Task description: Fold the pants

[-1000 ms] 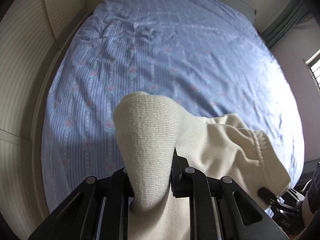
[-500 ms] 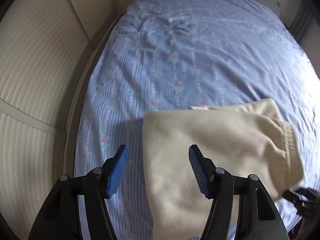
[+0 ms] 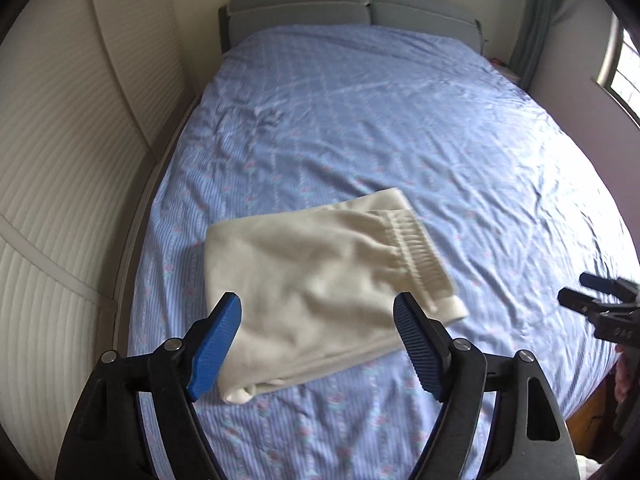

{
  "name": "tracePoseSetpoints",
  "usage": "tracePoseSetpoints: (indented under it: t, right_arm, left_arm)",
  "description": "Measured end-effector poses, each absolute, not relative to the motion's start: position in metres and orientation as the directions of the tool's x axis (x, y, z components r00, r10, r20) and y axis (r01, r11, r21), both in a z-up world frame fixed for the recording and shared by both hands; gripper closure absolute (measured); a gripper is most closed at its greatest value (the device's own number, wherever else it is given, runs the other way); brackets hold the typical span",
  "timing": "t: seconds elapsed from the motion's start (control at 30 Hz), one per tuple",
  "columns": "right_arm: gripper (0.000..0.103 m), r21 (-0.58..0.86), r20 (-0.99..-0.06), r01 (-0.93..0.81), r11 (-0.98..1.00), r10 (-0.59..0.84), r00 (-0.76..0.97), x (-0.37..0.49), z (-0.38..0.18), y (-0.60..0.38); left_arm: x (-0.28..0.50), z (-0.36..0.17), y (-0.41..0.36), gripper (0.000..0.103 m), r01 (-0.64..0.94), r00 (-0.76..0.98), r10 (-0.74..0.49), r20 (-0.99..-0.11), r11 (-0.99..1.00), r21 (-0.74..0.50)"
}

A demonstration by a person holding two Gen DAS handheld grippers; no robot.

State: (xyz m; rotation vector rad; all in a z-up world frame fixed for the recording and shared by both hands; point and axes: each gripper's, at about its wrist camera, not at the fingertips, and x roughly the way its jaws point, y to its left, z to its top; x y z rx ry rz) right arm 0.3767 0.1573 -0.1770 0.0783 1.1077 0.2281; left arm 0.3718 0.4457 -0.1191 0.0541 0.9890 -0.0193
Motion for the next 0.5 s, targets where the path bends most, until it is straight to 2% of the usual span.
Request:
tracePoseSetpoints:
  t: [0.13,0.27,0.5]
  right_arm:
    - [0.014,0.154,-0.826,-0.173,0.973,0.223,0.518,0.344,-0.127,0.141]
    - [0.011,0.149,-0.787,-0.162,0.975,0.216,0.578,0.308,-0.086,0.113]
    - [0.009,0.149,-0.720,-0.149,0.978,0.210,0.661,0.256,-0.037,0.050]
  left_arm:
    - [0.339,-0.087,0.405,0.015,0.069,0.595,-0.017,-0.804,0.997,0.031]
    - [0.311,-0.054,0.366,0.009,0.086,0.620,-0.048,-0.783,0.996,0.007]
    - [0.261,-0.009,0.281,0.003,0.109,0.685,-0.094,-0.723,0.994,-0.026]
